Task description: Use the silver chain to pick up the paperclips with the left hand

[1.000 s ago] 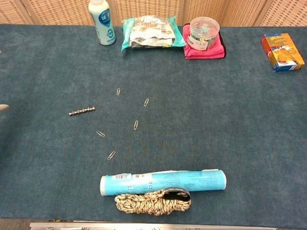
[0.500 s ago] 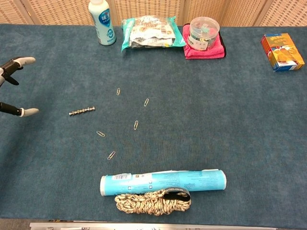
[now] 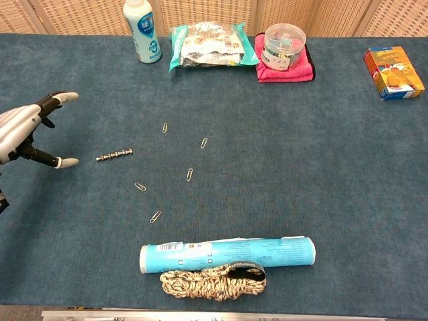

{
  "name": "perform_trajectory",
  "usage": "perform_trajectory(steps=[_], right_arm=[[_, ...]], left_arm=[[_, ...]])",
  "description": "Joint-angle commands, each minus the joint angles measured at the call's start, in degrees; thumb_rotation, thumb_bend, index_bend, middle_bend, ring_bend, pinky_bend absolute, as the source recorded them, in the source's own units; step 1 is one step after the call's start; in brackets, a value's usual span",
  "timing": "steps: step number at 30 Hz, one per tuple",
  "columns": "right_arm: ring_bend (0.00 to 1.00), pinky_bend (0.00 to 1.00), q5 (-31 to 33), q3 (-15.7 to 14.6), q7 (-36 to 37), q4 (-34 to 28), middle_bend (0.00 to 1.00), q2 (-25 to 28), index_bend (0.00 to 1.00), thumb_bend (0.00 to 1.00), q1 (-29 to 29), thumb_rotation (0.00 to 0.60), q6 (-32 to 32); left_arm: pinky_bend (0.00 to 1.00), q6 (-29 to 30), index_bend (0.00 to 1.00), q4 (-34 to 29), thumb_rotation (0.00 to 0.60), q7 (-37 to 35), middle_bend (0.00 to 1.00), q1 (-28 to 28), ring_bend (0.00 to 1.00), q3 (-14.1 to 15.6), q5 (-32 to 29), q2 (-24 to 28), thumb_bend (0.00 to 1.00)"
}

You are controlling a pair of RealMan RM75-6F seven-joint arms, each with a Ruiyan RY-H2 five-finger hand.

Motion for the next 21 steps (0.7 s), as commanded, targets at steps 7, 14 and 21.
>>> perform_trajectory(steps=[7,14,21], right_arm=[[0.05,0.35,-0.23,-0.67,0.39,-0.21,0.00,0.60,0.00,0.00,0.48,0.600,-1.78],[0.03,0.25,-1.09,-0.82,2.09,0.72,0.00,-0.05,0.00,0.00,0.60,0.600,-1.60],[0.03,0.23,-1.09,-0.43,3.06,1.35,0.00,-0.40,0.00,0.00,0.46,0.600,-0.81]], left_arm=[[0.27,-0.90,0.00,1.00,0.600,-0.41,0.06,-0.89,0.11,0.21,-0.26,-1.12,0.00],[0.27,-1.58,0.00,2.56,0.600,-0.32,0.05,-1.76,0.11,-0.28,-1.17,-2.71,0.00],[0.26,-1.97,0.00,4.91,0.600,-0.49,0.01,-2.38,0.09,-1.20,-2.89,-5.09,0.00]])
